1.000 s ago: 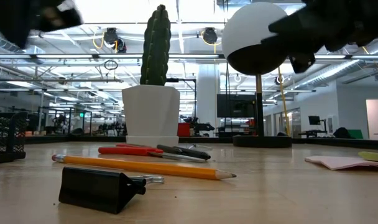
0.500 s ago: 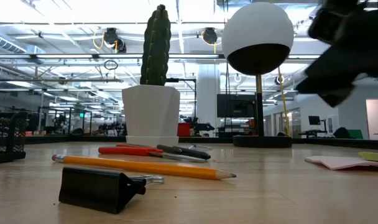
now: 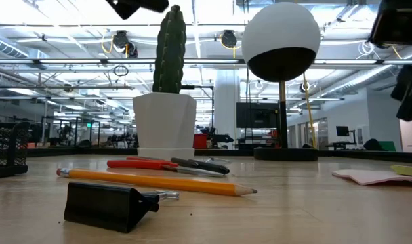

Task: Pick and place office supplies into organizer
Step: Put the eraser in the desk organizer

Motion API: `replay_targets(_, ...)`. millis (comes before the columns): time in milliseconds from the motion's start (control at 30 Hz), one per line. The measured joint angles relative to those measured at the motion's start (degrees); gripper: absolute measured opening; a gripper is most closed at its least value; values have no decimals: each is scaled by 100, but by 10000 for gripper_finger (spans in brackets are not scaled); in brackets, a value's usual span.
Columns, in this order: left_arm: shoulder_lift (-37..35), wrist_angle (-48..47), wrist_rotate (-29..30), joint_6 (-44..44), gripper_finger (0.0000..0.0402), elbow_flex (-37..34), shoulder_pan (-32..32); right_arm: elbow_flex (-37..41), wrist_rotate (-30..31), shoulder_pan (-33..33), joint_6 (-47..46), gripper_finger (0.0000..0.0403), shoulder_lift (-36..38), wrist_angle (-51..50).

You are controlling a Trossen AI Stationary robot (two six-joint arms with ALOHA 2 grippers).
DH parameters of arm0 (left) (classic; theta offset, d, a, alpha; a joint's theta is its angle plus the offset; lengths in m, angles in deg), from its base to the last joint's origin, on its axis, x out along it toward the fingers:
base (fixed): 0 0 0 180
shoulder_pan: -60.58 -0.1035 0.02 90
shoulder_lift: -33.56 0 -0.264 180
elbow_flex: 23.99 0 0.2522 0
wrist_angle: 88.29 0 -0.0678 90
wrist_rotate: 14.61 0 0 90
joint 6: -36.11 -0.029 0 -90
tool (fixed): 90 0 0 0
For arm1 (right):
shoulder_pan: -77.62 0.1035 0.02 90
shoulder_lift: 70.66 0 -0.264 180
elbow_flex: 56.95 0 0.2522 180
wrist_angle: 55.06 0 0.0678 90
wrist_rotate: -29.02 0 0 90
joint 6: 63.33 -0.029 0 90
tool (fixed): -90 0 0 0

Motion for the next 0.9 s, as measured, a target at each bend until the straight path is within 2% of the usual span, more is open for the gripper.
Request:
replay_targets(300,-2,-42,-21,31,42,-35,113,-1170,-579,-31,-686,130,-1180,-2102)
replay_targets(533,-11,-68,-45,84,42,-35,315,-1515,-597,-31,-762,130,-1839,-2159)
replay_targets(900,-11,-72,-36,57,42,-35,400,-1519,-659,-31,-872,130,-1857,-2416)
